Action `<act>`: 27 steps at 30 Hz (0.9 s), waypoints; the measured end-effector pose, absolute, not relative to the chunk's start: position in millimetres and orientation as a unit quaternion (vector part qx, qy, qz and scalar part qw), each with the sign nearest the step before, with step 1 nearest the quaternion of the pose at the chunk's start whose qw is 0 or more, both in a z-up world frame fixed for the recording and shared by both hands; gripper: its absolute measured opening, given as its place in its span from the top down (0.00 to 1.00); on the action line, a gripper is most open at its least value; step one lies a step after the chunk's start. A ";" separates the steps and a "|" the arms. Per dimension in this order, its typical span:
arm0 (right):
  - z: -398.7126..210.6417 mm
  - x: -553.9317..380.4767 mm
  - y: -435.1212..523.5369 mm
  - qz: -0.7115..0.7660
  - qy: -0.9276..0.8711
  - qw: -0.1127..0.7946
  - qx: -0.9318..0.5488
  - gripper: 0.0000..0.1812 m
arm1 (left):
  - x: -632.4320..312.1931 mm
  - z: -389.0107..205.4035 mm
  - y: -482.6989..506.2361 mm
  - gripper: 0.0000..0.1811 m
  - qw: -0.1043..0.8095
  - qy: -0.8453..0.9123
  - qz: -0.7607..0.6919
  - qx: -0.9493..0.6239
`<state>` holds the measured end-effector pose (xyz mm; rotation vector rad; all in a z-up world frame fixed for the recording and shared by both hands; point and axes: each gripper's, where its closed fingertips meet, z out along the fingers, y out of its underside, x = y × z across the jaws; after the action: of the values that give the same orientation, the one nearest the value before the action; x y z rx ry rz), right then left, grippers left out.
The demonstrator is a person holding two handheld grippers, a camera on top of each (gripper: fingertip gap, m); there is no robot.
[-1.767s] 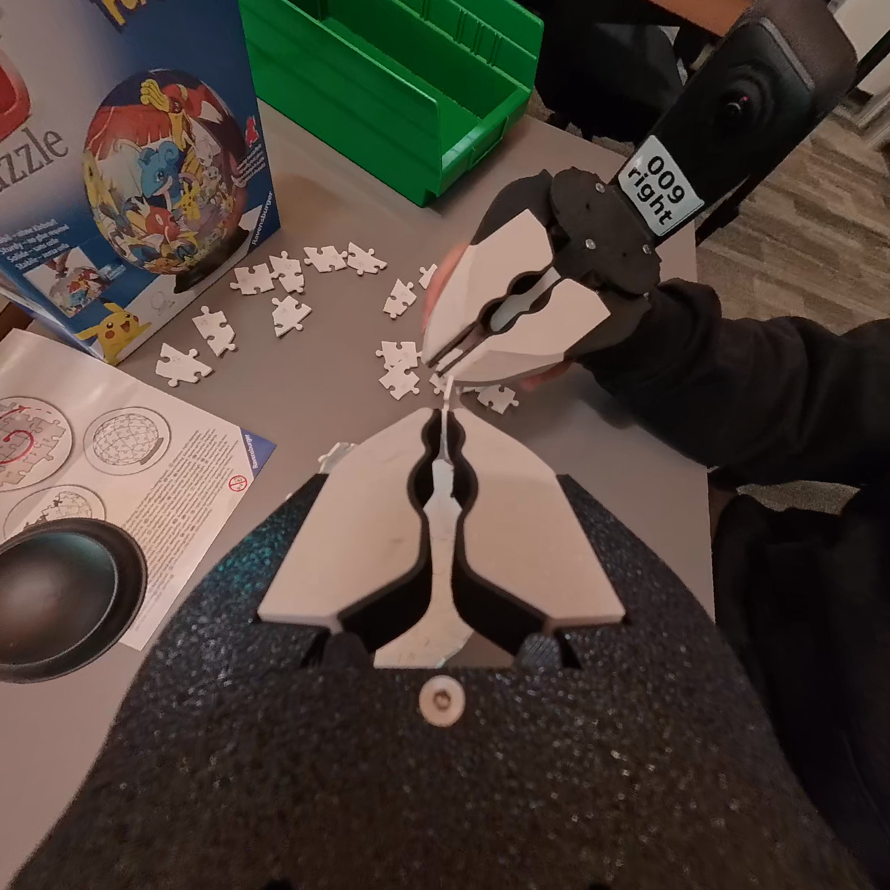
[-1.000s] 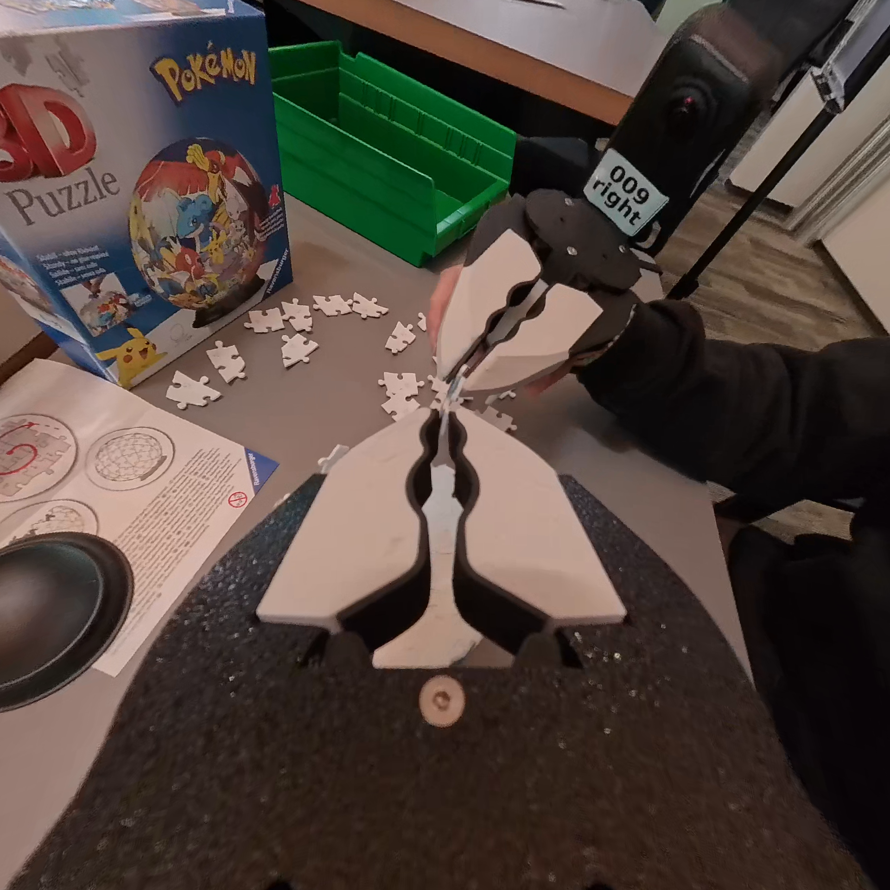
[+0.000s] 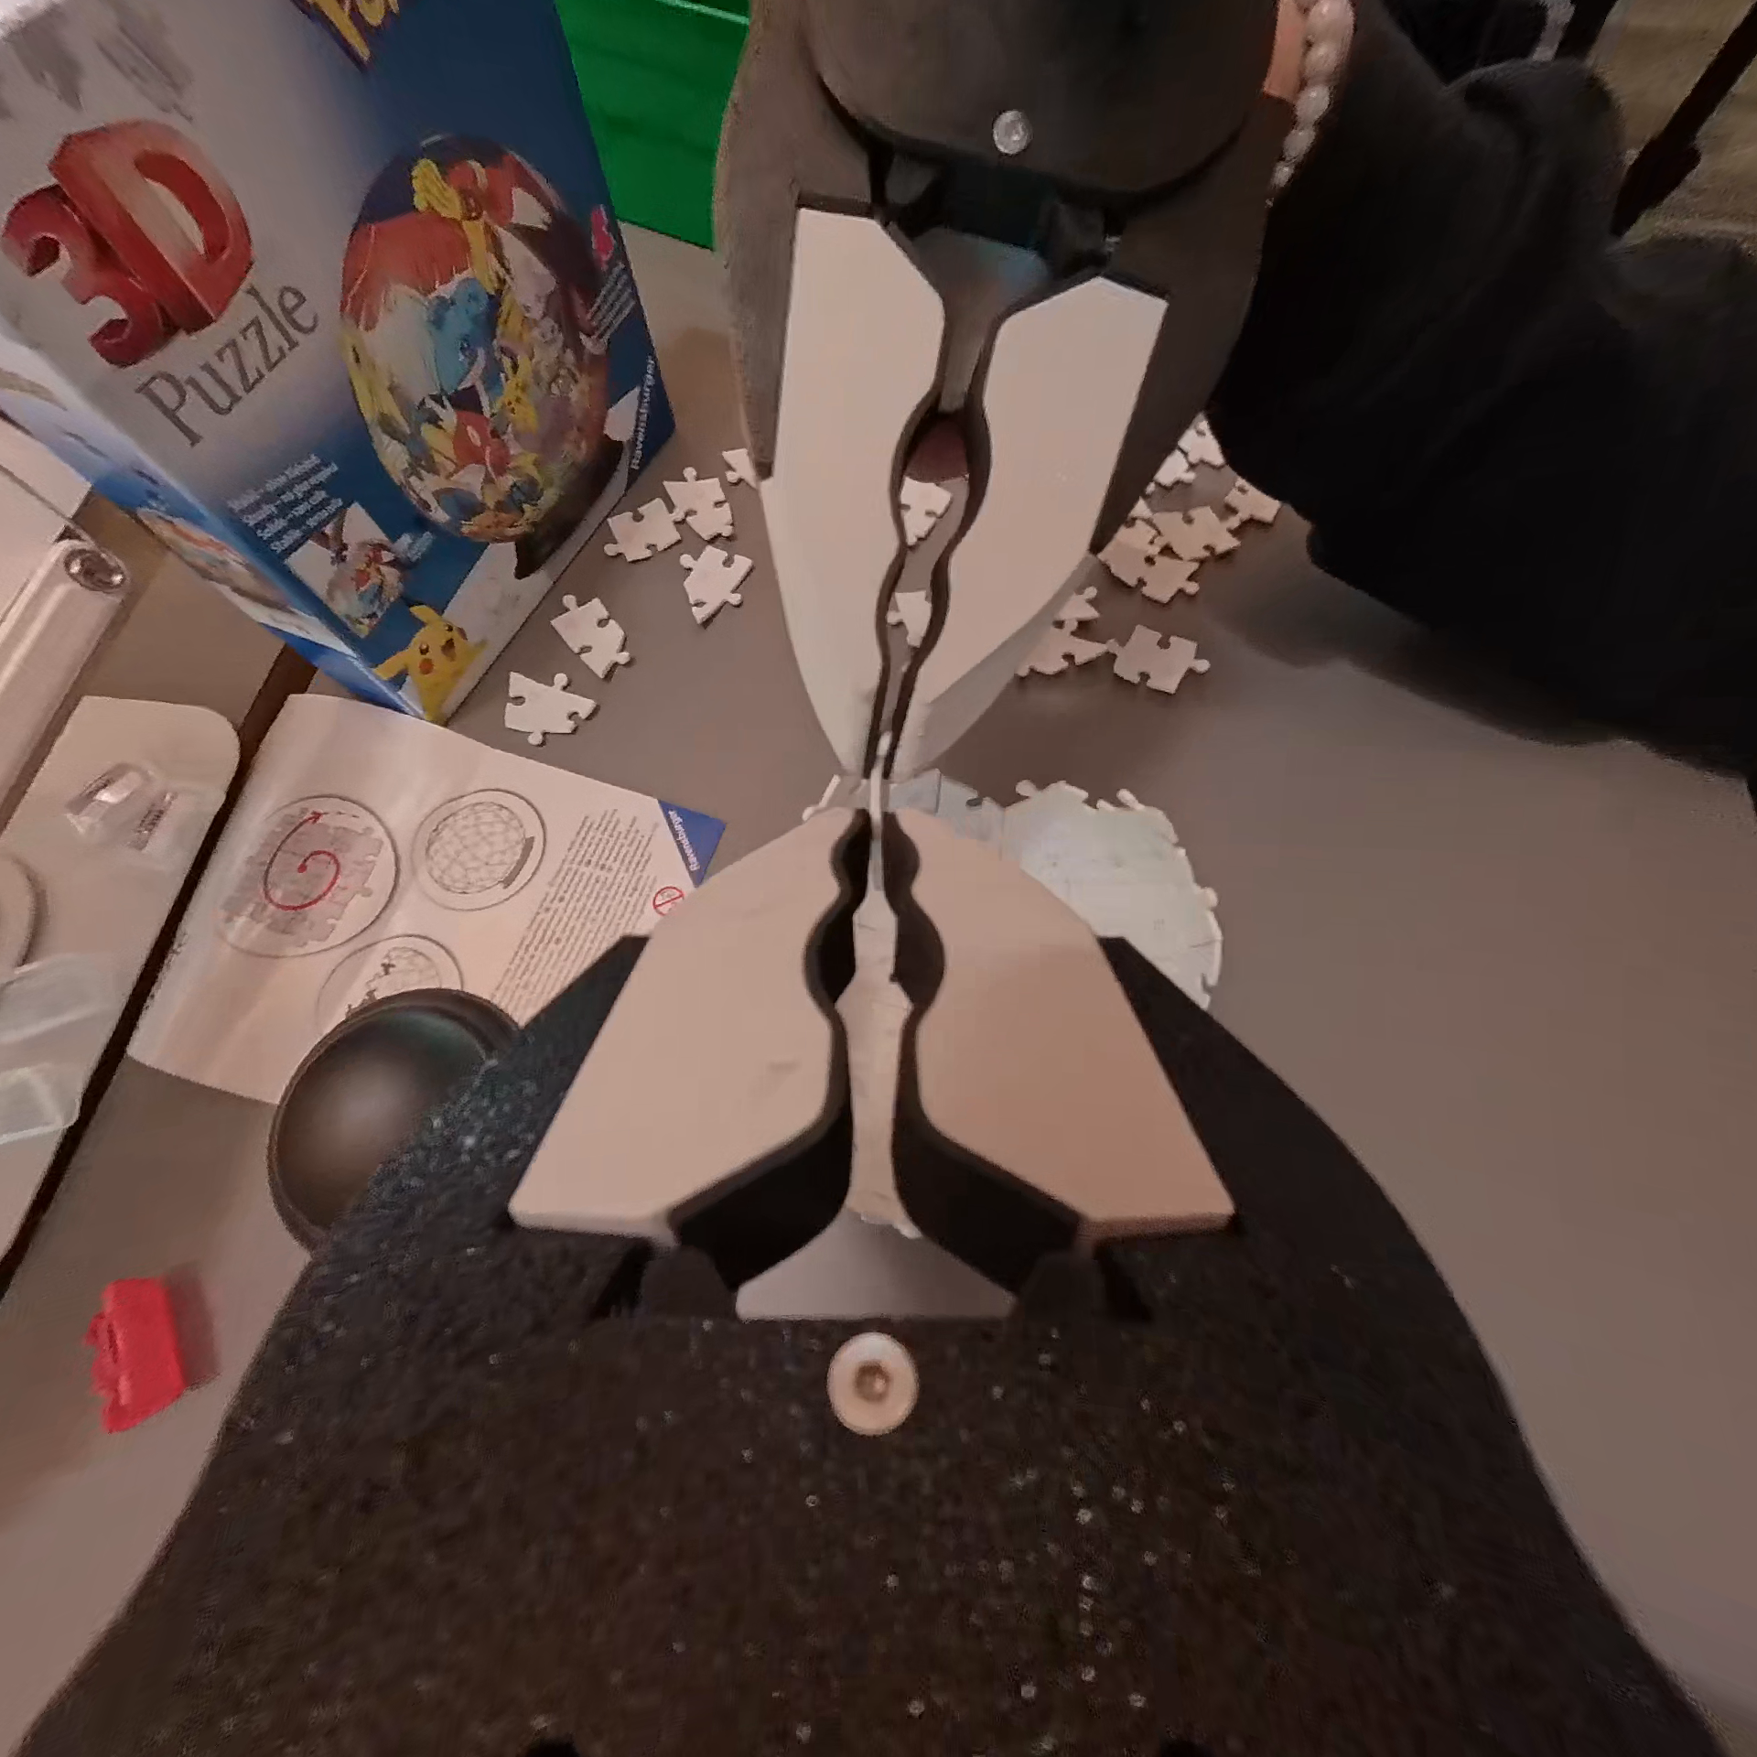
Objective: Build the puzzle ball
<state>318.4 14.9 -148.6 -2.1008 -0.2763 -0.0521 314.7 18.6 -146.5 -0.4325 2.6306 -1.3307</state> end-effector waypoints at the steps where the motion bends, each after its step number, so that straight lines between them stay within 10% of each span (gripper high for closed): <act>1: -151.1 320.0 15.3 -0.026 -0.113 0.485 -0.867 0.99 | 316.3 -148.9 18.3 0.99 0.084 0.882 -0.441 -0.142; 20: -122.3 349.9 12.0 -0.016 -0.038 0.624 -0.781 1.00 | 346.3 -129.4 30.4 1.00 0.040 0.762 -0.595 -0.253; 23: -126.5 347.1 12.8 -0.028 -0.049 0.617 -0.785 0.82 | 351.9 -119.9 27.7 1.00 0.013 0.732 -0.616 -0.290; 27: -124.5 349.4 17.8 -0.083 -0.071 0.612 -0.784 0.87 | 352.9 -112.4 23.6 1.00 -0.015 0.711 -0.626 -0.320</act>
<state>349.4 17.8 -124.5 -1.8077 -0.1630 -0.1911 352.9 23.6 -112.4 -1.0160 2.2558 -1.9859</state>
